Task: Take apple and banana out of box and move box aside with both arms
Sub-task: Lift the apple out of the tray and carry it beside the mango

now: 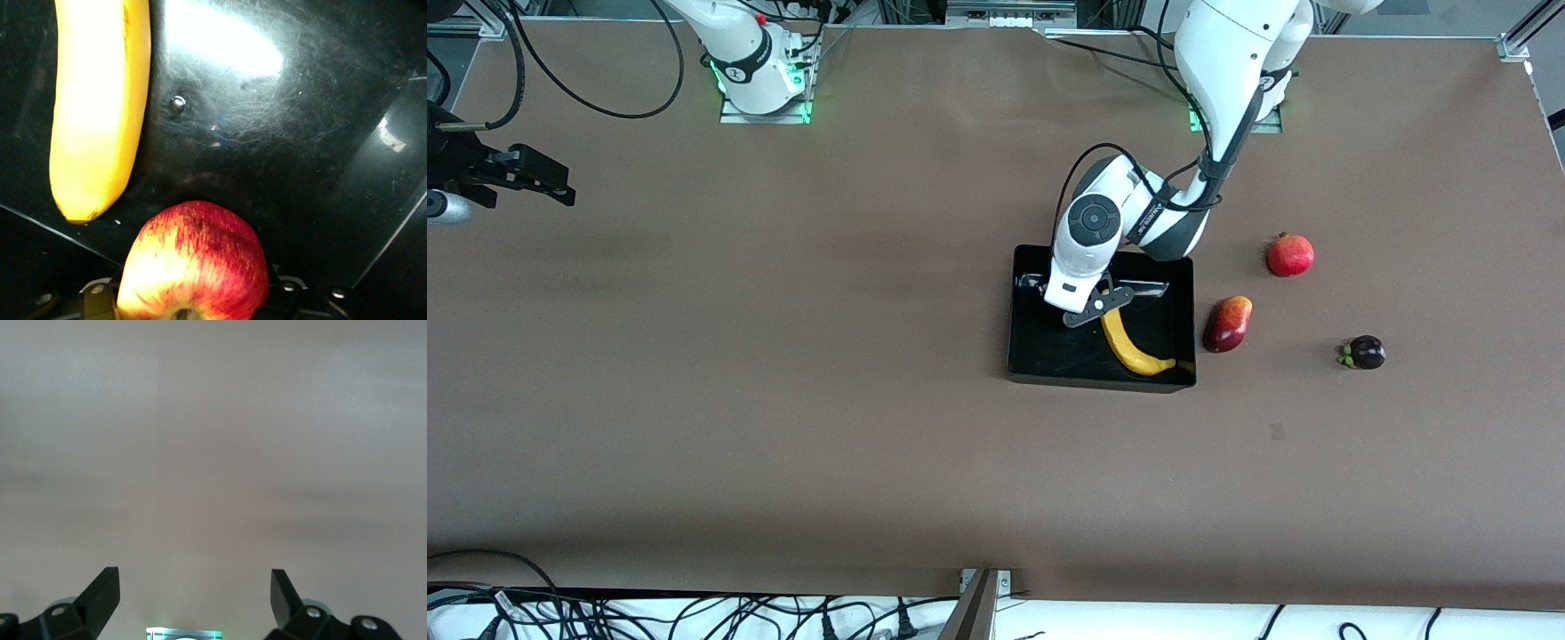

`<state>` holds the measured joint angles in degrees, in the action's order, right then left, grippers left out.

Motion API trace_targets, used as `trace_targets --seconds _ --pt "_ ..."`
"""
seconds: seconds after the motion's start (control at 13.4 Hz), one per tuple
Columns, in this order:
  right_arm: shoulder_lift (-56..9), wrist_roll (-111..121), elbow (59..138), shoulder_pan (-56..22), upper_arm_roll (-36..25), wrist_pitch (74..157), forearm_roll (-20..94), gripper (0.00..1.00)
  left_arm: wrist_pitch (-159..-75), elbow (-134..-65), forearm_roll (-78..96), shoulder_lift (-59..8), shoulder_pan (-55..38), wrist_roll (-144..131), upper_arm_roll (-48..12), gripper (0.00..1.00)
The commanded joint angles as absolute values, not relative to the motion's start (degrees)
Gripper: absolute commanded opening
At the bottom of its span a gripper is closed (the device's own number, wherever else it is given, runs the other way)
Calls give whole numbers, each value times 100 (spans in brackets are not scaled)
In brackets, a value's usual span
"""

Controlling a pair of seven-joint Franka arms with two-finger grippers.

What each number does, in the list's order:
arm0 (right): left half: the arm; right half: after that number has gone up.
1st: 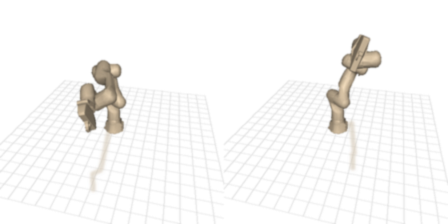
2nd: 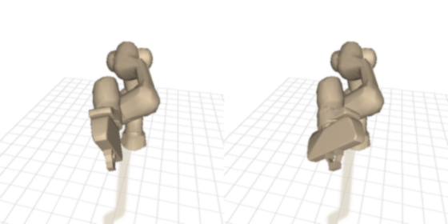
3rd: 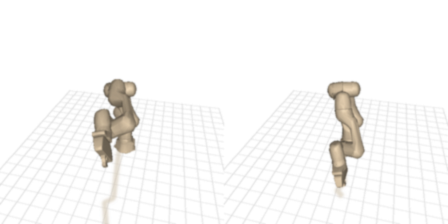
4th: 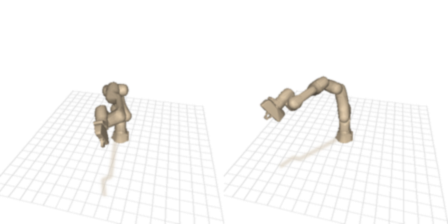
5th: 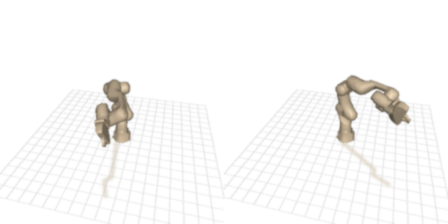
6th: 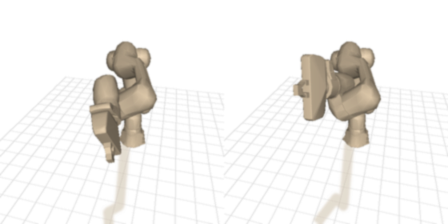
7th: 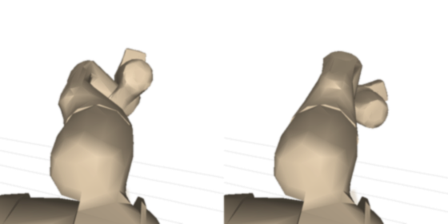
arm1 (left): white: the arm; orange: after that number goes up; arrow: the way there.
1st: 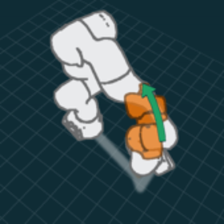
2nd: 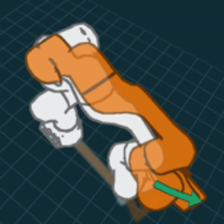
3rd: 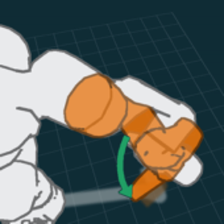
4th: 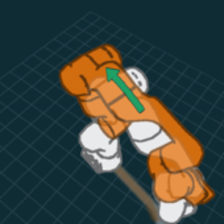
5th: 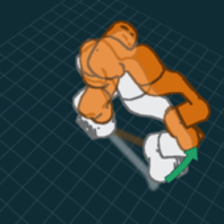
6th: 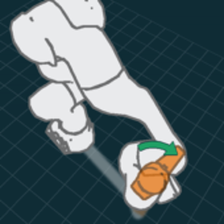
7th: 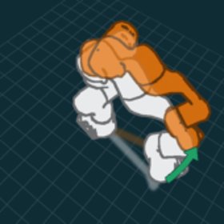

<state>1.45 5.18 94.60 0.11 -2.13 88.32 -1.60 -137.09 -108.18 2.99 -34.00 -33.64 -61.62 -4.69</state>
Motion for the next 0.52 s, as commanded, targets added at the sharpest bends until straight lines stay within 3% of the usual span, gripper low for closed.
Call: trace_targets --seconds 0.0,0.45 --pt "167 580 9396 -9 -237 8728 -79 100 -13195 -10689 378 -3086 -3331 -6100 -413 0" --pt "167 580 9396 -9 -237 8728 -79 100 -11727 -10003 526 -2593 -2980 -5434 -282 0"
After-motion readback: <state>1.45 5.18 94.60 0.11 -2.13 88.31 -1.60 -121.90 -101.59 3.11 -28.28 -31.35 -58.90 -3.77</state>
